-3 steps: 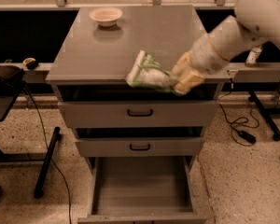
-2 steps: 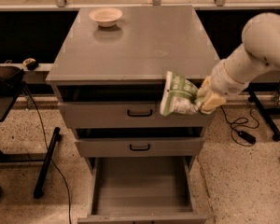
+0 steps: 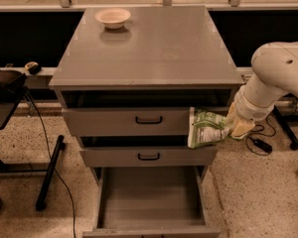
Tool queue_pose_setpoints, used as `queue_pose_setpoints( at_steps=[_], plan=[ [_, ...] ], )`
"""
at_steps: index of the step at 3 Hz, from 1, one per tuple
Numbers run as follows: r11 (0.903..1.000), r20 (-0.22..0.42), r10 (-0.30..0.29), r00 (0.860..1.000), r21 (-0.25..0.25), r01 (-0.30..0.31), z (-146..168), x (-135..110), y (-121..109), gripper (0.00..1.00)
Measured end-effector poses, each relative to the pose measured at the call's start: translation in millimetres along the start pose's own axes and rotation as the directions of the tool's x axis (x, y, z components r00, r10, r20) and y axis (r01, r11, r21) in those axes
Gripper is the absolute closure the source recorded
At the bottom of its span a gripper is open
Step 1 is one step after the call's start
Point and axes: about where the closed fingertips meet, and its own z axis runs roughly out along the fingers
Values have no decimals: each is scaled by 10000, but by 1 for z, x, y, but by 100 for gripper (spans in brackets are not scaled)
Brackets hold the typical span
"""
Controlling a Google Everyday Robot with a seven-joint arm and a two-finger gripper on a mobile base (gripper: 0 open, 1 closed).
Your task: Place green jalapeno chip bag into bottom drawer
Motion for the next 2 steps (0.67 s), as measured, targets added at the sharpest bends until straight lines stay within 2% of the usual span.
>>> queue_pose_setpoints(
  at_steps=[1, 2],
  plan=[
    [9996, 173, -216, 9996, -170, 219, 7, -7, -1, 100],
    [9989, 874, 54, 9962, -471, -12, 68, -25, 7, 100]
  ],
)
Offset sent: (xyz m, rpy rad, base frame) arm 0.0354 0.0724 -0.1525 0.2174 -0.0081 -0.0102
